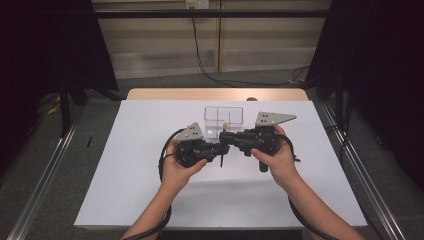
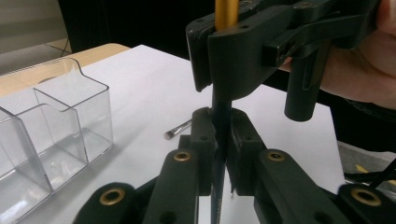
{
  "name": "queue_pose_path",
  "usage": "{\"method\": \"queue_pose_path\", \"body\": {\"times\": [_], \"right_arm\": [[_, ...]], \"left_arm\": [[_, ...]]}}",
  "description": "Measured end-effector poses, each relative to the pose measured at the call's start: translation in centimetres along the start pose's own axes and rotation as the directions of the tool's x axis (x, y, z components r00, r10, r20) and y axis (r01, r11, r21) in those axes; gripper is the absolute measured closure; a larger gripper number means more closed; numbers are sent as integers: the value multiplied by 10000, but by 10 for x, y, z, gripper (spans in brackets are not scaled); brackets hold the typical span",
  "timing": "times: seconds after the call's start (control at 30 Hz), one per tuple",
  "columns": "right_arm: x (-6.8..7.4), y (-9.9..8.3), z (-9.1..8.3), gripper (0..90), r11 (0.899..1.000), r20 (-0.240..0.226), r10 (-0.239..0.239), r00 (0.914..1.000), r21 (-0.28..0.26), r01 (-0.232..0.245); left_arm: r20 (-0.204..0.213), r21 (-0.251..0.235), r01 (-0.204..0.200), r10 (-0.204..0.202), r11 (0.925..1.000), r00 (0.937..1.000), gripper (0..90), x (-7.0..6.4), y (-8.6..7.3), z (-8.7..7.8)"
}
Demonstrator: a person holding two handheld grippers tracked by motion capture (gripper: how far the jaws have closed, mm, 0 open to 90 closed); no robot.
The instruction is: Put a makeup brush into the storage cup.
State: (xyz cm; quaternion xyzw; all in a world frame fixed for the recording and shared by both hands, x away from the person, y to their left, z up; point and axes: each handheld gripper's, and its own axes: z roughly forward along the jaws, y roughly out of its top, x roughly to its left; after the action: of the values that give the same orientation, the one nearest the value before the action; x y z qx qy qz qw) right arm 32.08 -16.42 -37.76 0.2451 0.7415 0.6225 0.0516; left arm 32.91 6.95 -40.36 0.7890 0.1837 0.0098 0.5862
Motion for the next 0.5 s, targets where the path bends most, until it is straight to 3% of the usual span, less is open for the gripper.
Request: {"method": "queue_pose_path", "body": {"times": [0.27, 0.5], "right_arm": [[-2, 1, -1, 841, 9997, -163, 221, 9996, -105, -223], [-4, 3, 0, 841, 9997, -213, 221, 9995, -103, -223]], "left_arm": [[171, -394, 198, -191, 9990, 9997, 667, 2, 0, -5], [31, -609, 242, -240, 9978, 9997, 502, 3, 0, -11]]}}
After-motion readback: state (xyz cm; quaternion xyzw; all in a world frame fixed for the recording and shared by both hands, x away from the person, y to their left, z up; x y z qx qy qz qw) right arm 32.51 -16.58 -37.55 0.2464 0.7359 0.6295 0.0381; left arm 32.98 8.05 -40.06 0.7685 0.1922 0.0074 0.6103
